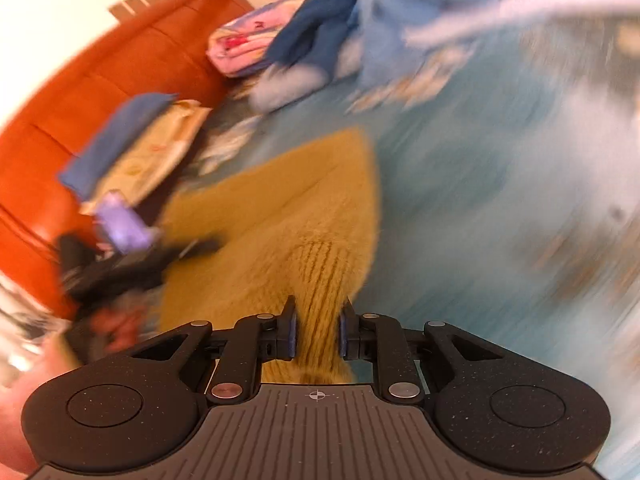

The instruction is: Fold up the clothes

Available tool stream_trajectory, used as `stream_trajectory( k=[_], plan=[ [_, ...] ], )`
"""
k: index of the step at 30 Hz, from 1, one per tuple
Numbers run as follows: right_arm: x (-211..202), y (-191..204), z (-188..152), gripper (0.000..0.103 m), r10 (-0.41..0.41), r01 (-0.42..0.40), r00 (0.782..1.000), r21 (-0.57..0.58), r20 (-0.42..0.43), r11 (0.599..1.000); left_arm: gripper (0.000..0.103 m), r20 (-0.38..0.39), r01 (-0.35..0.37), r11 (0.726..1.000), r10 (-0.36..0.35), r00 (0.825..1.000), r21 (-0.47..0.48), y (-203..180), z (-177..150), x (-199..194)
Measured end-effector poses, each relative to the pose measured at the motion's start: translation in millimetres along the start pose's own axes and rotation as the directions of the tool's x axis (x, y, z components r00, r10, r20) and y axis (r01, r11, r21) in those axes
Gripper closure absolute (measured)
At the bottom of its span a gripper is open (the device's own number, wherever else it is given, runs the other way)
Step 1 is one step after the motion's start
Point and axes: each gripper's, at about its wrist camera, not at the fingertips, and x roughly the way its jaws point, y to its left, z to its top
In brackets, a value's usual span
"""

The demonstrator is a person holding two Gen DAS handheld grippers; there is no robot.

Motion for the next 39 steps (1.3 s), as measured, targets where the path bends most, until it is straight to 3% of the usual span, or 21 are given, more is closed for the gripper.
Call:
stream_trajectory(
  k=[3,5,8,13,15,16,18,19,21,23,24,27,31,37,39],
  plan=[
    [-14.3,-30.0,53.0,0.088,-0.088,0.085,0.996,-0.079,-0.035,0.993,0.075,-0.041,0.071,0.997,-0.07,0.997,0.012,-28.0,-23.5,13.8],
    [-14.4,-46.9,69.8,0.088,-0.118,0.114,0.991,-0.078,-0.058,0.99,0.075,-0.033,0.067,0.997,-0.066,0.997,0.026,-39.9,-37.6,22.6],
    [-5.4,-62.1,68.6,0.088,-0.137,0.132,0.987,-0.069,-0.079,0.989,0.073,-0.014,0.049,0.997,-0.049,0.999,0.051,-46.1,-44.9,28.0],
    [-14.1,-77.0,49.7,0.079,-0.122,0.122,0.993,0.015,-0.005,0.992,0.067,-0.041,0.085,0.993,-0.082,0.996,0.084,-38.7,-40.8,11.8],
    [-29.7,-75.0,41.7,0.069,-0.139,0.137,0.988,0.038,0.061,0.99,0.064,-0.037,0.096,0.99,-0.092,0.995,0.106,-37.7,-43.1,-1.6],
    [-38.6,-74.8,32.9,0.058,-0.137,0.131,0.986,0.065,0.096,0.989,0.06,-0.021,0.102,0.988,-0.1,0.995,0.12,-36.5,-44.4,-9.5],
    [-52.2,-75.7,9.9,0.054,-0.119,0.1,0.981,0.128,0.153,0.987,0.052,0.032,0.09,0.986,-0.095,0.995,0.143,-32.1,-41.8,-23.6],
    [-55.0,-77.2,-4.3,0.05,-0.109,0.083,0.98,0.159,0.165,0.984,0.045,0.064,0.066,0.987,-0.076,0.995,0.147,-29.4,-36.9,-27.6],
    [-52.2,-79.8,-26.7,0.039,-0.105,0.068,0.98,0.213,0.171,0.975,0.045,0.12,0.04,0.992,-0.054,0.991,0.12,-23.5,-22.8,-31.4],
    [-43.9,-86.4,-46.2,0.019,-0.1,0.049,0.981,0.288,0.165,0.956,0.042,0.155,0.036,0.996,-0.048,0.987,0.081,-20.7,-8.0,-29.6],
    [-39.6,-90.8,-54.2,0.019,-0.086,0.027,0.982,0.331,0.166,0.943,0.04,0.154,0.039,0.996,-0.051,0.987,0.082,-23.3,-0.1,-24.0],
    [-29.4,-99.9,-71.6,0.017,-0.039,-0.059,0.976,0.431,0.215,0.9,0.038,0.092,0.049,0.991,-0.061,0.994,0.127,-30.0,15.0,-1.0],
    [-20.9,-101.0,-68.7,0.01,-0.031,-0.088,0.967,0.446,0.252,0.891,0.037,-0.03,0.047,0.991,-0.043,0.999,0.129,-31.6,27.7,42.4],
    [-3.4,-100.7,-54.7,0.011,0.025,-0.132,0.967,0.408,0.255,0.903,0.037,-0.152,0.105,0.986,-0.085,0.985,0.13,-24.1,29.6,70.6],
    [2.5,-101.1,-51.6,0.018,0.05,-0.159,0.963,0.412,0.264,0.897,0.038,-0.178,0.128,0.985,-0.107,0.978,0.114,-20.7,33.5,78.8]
  ],
)
